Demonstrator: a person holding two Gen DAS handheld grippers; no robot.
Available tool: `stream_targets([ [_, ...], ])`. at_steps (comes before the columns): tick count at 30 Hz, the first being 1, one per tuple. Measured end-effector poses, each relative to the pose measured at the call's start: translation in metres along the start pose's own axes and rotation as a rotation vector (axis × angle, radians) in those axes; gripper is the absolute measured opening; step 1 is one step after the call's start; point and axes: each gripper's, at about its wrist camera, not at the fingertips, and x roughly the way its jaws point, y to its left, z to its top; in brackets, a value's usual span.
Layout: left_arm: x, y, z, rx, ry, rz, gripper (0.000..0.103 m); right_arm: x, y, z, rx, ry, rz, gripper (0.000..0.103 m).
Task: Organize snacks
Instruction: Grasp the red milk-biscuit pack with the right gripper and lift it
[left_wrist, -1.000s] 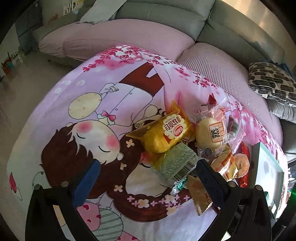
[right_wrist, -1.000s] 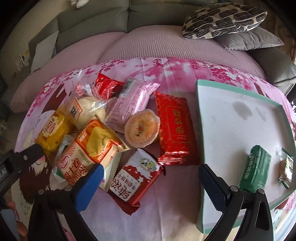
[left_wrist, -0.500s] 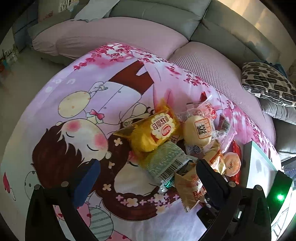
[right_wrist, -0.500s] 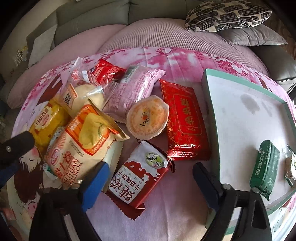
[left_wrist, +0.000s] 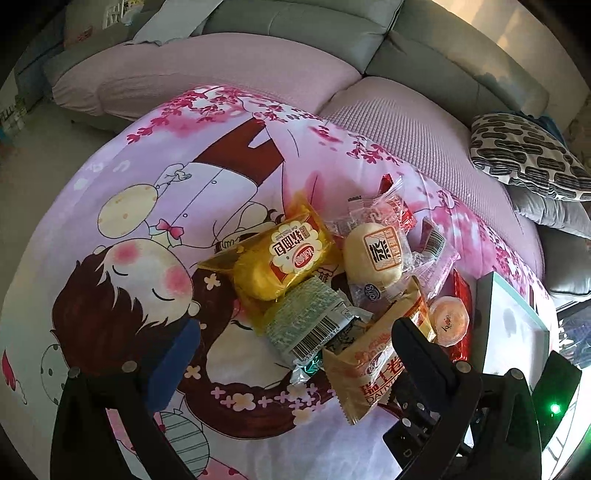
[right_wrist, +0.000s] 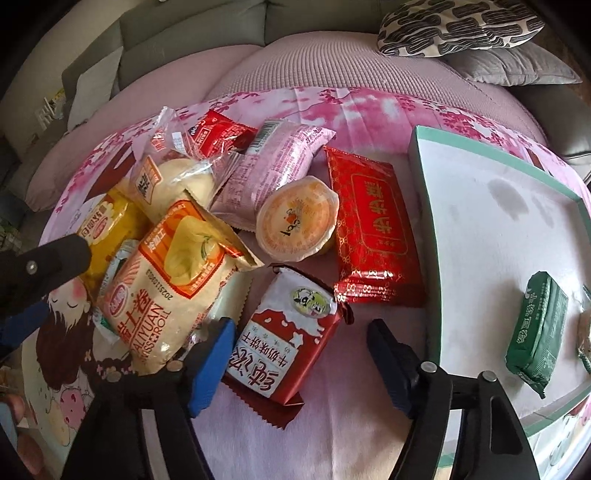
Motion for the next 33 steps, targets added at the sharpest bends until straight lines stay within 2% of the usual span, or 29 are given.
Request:
stream_targets([
  [9,-0.001,-0.008,-0.002,0.033,-0.002,-0.014,0.103,-0.010,-0.007,-0.011,-0.016,-0.001,-0.002,0.071],
  [14,0.000,-0.025,-0.005,0.105,0.014,-0.049,0.103,-0.014,-0.014,-0.015,-0.034,0.003,-0.018,0.059],
  [19,0.002,-0.043,-0.011,0.178,0.026,-0.082,0.103,-0.016,-0.018,-0.017,-0.038,0.009,0.001,0.053],
  [33,0.024,-0.068,-0.024,0.270,0.072,-0.056,0.102,-0.016,-0.021,-0.019,-0.059,0.018,0.033,0.045],
])
